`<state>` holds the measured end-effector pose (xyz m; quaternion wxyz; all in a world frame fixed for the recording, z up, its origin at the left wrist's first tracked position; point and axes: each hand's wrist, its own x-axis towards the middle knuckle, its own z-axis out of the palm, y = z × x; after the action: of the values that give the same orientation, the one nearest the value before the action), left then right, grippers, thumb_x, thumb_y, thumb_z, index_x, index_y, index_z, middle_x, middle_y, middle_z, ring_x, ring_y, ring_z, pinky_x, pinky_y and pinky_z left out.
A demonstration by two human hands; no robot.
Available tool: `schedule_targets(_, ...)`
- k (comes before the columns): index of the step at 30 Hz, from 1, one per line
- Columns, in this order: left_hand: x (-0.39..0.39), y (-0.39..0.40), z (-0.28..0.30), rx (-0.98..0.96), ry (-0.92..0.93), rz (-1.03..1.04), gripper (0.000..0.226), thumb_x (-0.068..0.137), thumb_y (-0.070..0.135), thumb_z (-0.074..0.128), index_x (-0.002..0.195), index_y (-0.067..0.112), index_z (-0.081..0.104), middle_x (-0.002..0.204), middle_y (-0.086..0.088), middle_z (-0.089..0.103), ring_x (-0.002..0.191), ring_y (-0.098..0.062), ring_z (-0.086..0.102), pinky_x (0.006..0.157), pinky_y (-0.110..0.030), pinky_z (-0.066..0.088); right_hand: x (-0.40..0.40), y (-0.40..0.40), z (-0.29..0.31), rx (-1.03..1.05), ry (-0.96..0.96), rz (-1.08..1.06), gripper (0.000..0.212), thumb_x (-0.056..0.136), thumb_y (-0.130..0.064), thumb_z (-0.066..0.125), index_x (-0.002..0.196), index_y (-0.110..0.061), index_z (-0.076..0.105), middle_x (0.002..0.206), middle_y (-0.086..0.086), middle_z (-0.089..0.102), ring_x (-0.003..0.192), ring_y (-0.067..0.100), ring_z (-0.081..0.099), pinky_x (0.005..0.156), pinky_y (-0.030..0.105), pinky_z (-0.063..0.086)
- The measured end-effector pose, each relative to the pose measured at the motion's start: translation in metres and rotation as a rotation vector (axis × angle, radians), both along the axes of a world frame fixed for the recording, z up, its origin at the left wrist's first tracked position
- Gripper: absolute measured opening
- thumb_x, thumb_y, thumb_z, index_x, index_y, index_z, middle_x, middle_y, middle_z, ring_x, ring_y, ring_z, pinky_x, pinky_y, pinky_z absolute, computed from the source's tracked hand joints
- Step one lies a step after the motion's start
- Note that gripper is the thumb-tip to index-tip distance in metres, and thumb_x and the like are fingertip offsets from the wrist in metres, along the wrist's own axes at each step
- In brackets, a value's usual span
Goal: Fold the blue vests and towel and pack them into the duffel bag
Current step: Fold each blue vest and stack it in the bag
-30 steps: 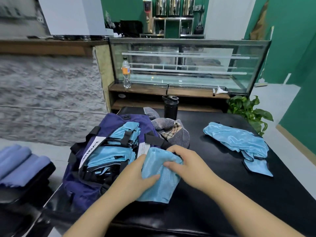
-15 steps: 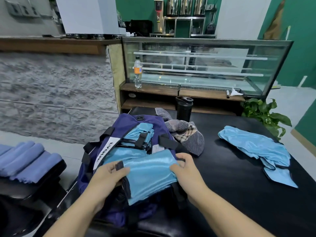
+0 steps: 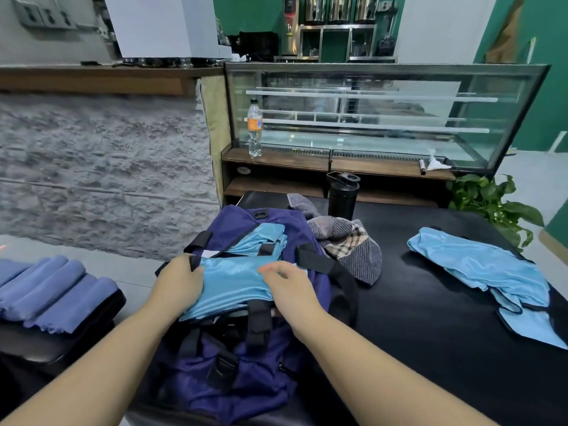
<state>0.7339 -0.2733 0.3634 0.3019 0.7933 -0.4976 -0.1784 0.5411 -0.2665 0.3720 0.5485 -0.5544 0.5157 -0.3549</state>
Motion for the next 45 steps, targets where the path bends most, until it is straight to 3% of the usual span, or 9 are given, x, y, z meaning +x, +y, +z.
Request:
schedule_targets(6, 0.005, -0.018, 0.012, 0.005, -0.216, 0.039, 0.025, 0.084, 0.001, 0.053, 0.100, 0.011, 0.068, 0.089, -0.019, 0.068, 0.086, -0.037, 0.060, 0.068, -0.032, 0.039, 0.005, -0.015, -0.011, 0.021, 0.087, 0.130, 0.038, 0.094, -0.016, 0.044, 0.129, -0.024, 0.058, 0.069, -0.003, 0.054, 0.055, 0.009, 0.042, 0.050, 0.018, 0.036)
schedule_targets(10, -0.001, -0.019, 0.009, -0.053, -0.280, 0.038, 0.041, 0.086, 0.007, 0.061, 0.127, 0.010, 0.058, 0.115, -0.020, 0.066, 0.109, -0.038, 0.057, 0.086, -0.038, 0.043, 0.001, -0.016, -0.023, 0.066, 0.128, 0.184, 0.043, 0.098, -0.019, 0.040, 0.140, -0.024, 0.047, 0.139, 0.001, 0.052, 0.105, 0.013, 0.052, 0.087, 0.021, 0.042)
schedule_targets(16, -0.028, -0.006, 0.010, 0.047, -0.358, -0.085, 0.030, 0.097, 0.025, 0.046, 0.120, 0.012, 0.061, 0.123, -0.014, 0.062, 0.119, -0.033, 0.052, 0.095, -0.037, 0.039, 0.006, -0.020, -0.030, 0.130, 0.072, 0.234, 0.048, 0.100, -0.020, 0.035, 0.147, -0.028, 0.035, 0.147, -0.009, 0.037, 0.109, 0.009, 0.045, 0.094, 0.021, 0.030)
schedule_targets(19, -0.042, 0.007, -0.003, 0.335, -0.606, -0.335, 0.049, 0.103, 0.038, 0.024, 0.142, 0.013, 0.038, 0.149, -0.010, 0.038, 0.144, -0.026, 0.022, 0.116, -0.041, 0.014, 0.015, -0.021, -0.030, 0.121, 0.078, 0.260, 0.053, 0.098, -0.020, 0.034, 0.150, -0.027, 0.026, 0.147, -0.014, 0.032, 0.109, 0.008, 0.038, 0.094, 0.023, 0.031)
schedule_targets(22, -0.045, 0.023, -0.024, 0.428, -0.577, -0.399, 0.056, 0.101, 0.046, 0.012, 0.153, 0.026, 0.002, 0.161, -0.003, 0.001, 0.148, -0.026, -0.003, 0.118, -0.042, -0.001, 0.021, -0.020, -0.038, -0.019, 0.326, 0.314, 0.057, 0.100, -0.023, 0.033, 0.153, -0.020, 0.014, 0.159, 0.002, 0.017, 0.134, 0.017, 0.031, 0.109, 0.030, 0.024)
schedule_targets(26, -0.040, 0.030, -0.041, 0.393, -0.492, -0.370, 0.048, 0.099, 0.051, 0.008, 0.144, 0.054, -0.008, 0.159, 0.008, -0.015, 0.146, -0.027, -0.017, 0.117, -0.047, -0.008, 0.019, -0.012, -0.059, -0.442, 0.815, 0.328, 0.055, 0.103, -0.032, 0.029, 0.153, -0.019, 0.012, 0.160, 0.003, -0.011, 0.145, 0.021, 0.003, 0.115, 0.038, 0.014)
schedule_targets(31, -0.039, 0.034, -0.052, 0.355, -0.400, -0.370, 0.043, 0.095, 0.059, 0.007, 0.135, 0.066, -0.005, 0.157, 0.014, -0.020, 0.145, -0.025, -0.020, 0.114, -0.053, -0.002, 0.006, -0.016, -0.076, -0.435, 0.854, 0.503, 0.056, 0.105, -0.037, 0.017, 0.154, -0.018, -0.002, 0.160, -0.006, -0.014, 0.147, 0.011, -0.011, 0.119, 0.042, -0.002)
schedule_targets(38, -0.064, 0.036, -0.039, 0.170, -0.354, -0.308, 0.057, 0.094, 0.063, 0.015, 0.148, 0.046, 0.014, 0.161, 0.005, 0.008, 0.148, -0.018, -0.007, 0.116, -0.045, -0.010, -0.036, -0.007, -0.062, -0.575, 0.676, 0.397, 0.052, 0.105, -0.035, 0.026, 0.153, -0.020, 0.013, 0.160, -0.009, 0.012, 0.147, 0.008, 0.000, 0.120, 0.034, 0.004)
schedule_targets(45, -0.164, 0.043, -0.039, -0.384, -0.106, -0.426, 0.063, 0.089, 0.051, 0.023, 0.140, 0.019, 0.044, 0.144, 0.002, 0.046, 0.138, -0.017, 0.035, 0.113, -0.035, 0.028, -0.124, 0.005, -0.079, -0.843, 0.488, -0.007, 0.049, 0.092, -0.021, 0.039, 0.139, -0.009, 0.047, 0.144, 0.002, 0.047, 0.134, 0.012, 0.041, 0.111, 0.027, 0.029)
